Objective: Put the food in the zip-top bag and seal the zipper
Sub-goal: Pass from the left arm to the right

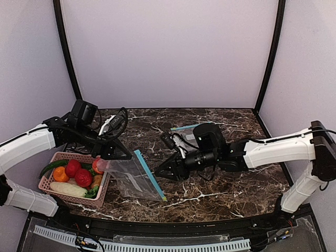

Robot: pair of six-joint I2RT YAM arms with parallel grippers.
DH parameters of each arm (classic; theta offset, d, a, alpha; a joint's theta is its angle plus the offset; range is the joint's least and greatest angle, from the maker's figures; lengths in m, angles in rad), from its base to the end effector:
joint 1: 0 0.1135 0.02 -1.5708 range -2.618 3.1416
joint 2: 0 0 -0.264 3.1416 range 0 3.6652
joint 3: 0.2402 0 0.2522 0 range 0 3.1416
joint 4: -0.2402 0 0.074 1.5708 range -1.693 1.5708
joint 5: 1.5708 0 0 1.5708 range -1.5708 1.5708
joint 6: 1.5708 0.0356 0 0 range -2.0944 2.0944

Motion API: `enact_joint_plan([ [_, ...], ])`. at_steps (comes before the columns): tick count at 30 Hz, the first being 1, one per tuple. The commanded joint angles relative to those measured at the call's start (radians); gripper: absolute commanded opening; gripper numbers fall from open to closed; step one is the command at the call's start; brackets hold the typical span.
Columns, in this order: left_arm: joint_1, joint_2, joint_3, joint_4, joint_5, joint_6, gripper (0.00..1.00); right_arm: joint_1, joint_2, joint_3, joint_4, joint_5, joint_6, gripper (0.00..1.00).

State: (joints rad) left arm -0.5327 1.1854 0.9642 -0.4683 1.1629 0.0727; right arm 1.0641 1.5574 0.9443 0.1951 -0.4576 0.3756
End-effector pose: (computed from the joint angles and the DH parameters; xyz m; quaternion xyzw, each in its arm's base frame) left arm 0.1909 -0.1505 0.3069 0.4489 0.6516 -0.5649 0.2338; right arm 0.1552 0.3120 0.2426 -0.3919 0.7270 0.4929 0.2737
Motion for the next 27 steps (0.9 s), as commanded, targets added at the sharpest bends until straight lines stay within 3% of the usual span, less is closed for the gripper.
enact_joint_plan([
  [1,-0.004,-0.002,-0.018,-0.013,0.015,0.021,0.01,0.011,0.021,0.032,0.044,-0.052,-0.018,0.49],
  [27,-0.004,0.001,-0.018,-0.018,0.017,0.028,0.01,0.013,0.066,0.052,0.075,-0.061,-0.032,0.46],
])
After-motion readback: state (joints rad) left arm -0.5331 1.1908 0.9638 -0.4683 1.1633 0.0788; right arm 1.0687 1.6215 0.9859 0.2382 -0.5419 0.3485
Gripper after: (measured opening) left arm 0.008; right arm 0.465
